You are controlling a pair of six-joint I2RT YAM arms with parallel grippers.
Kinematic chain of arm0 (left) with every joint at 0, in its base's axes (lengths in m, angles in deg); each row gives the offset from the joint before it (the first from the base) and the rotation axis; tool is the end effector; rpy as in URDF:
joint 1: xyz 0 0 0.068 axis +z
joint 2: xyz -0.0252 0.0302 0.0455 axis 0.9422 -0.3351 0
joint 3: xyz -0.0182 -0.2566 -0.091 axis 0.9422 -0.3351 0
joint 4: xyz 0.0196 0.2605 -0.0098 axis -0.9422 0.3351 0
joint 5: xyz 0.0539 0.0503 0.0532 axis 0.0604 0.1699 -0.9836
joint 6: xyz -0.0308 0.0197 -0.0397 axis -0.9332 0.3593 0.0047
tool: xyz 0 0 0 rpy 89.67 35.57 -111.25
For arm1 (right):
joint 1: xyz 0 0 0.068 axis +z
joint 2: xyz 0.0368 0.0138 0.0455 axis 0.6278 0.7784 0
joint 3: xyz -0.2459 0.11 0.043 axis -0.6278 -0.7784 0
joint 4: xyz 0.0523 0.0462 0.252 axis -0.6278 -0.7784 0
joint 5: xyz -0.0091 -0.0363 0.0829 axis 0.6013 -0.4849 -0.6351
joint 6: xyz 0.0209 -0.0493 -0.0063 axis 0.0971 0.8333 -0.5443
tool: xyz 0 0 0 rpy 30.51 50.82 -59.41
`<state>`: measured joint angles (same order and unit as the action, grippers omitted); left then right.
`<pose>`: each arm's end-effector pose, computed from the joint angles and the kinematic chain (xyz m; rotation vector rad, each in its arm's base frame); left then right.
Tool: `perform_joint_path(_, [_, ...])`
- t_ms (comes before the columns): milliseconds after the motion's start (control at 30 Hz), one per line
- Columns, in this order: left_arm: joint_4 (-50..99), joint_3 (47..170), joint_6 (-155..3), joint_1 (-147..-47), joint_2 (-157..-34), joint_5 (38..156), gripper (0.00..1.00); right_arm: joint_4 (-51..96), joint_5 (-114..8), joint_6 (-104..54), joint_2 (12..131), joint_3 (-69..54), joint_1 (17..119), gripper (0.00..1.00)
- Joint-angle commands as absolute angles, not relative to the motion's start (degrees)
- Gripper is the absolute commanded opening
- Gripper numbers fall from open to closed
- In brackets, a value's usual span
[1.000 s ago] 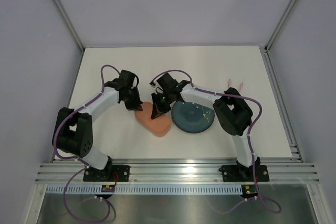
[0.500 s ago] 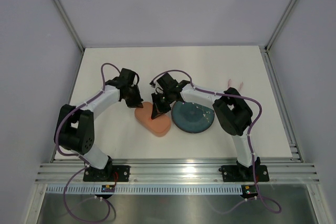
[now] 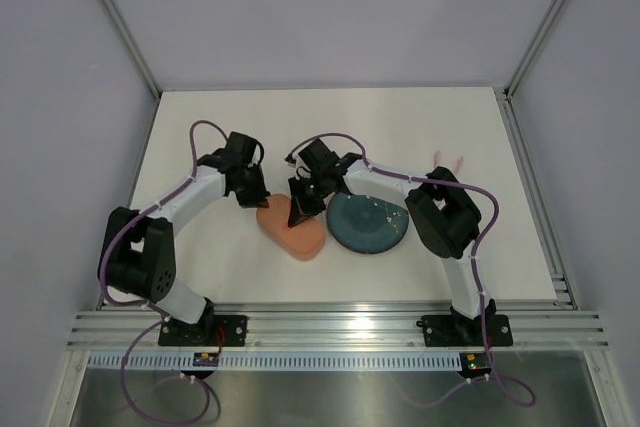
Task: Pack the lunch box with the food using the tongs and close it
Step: Close the box lid on the packing box.
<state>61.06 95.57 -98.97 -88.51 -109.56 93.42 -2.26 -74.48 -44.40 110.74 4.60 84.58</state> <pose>0.2901 -0.0981 0.2081 -0.3589 2.7337 -0.3793 0.3000 0.3322 0.1717 -0.6820 2.7125 1.0617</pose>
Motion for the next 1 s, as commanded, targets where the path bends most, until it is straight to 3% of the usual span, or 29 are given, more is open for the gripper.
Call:
perform_joint_path(0, [63.1, 95.3, -96.4, -88.9, -104.0, 91.8, 0.0, -6.3, -69.0, -41.8, 115.3, 3.0, 85.0, 0.0])
perform_joint_path(233, [65.8, 91.8, -96.5, -88.8, -103.2, 93.0, 0.0, -5.7, -67.4, -44.9, 115.6, 3.0, 85.0, 0.0])
perform_joint_path(533, [67.6, 83.4, -109.1, -88.4, -90.9, 82.0, 0.0, -3.9, -66.5, -47.5, 114.7, 1.2, 85.0, 0.0])
perform_joint_path(967, [63.0, 80.3, -113.3, -88.3, -97.9, 81.1, 0.0, -3.5, -65.0, -48.6, 114.6, 0.3, 85.0, 0.0])
